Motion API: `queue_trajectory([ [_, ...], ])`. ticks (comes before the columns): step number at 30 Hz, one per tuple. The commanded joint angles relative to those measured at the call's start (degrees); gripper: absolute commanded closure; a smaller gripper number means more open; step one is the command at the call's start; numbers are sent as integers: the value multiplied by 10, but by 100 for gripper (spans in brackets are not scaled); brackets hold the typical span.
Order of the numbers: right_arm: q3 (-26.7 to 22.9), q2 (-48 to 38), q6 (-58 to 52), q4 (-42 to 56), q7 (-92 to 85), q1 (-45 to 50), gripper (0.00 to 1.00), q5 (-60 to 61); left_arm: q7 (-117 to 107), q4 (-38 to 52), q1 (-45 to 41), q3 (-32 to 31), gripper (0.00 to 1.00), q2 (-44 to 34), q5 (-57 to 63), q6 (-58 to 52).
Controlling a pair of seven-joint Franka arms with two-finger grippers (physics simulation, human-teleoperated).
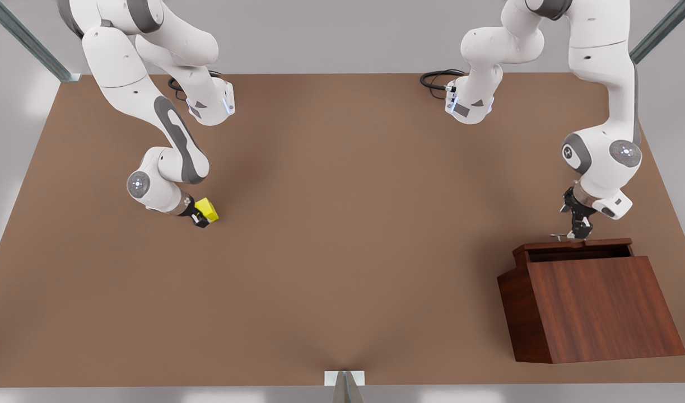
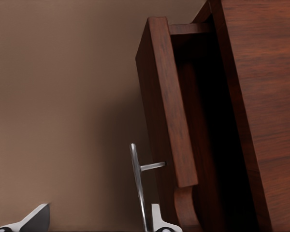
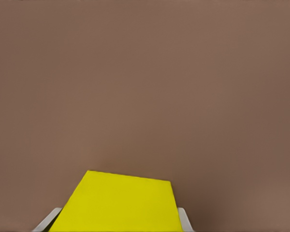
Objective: Open the drawer with left arm, place the square in the middle with right arm, and place the square in the drawer with left arm
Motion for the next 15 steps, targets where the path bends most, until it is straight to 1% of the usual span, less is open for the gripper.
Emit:
queue_trajectory([
  [1,0,0,0,0,0,0,20,0,0,0,0,0,0,0,0,0],
  [2,1,0,0,0,0,0,22,0,0,0,0,0,0,0,0,0],
  [4,1,-1,5,1,0,0,34,0,0,-1,0,0,0,1,0,-1],
  [5,0,-1,4,1,0,0,35,-1,0,0,0,0,0,2,0,1],
  [8,1,-3,4,2,1,0,43,-2,0,0,0,0,0,3,0,3],
  [11,2,-17,-1,5,9,3,45,-2,0,-1,0,0,0,4,0,-2],
  [14,13,-43,-41,21,37,6,45,-1,0,-1,0,0,0,0,0,-22],
  [15,14,-52,-43,23,59,26,45,-1,0,-1,0,0,0,-4,0,-27],
])
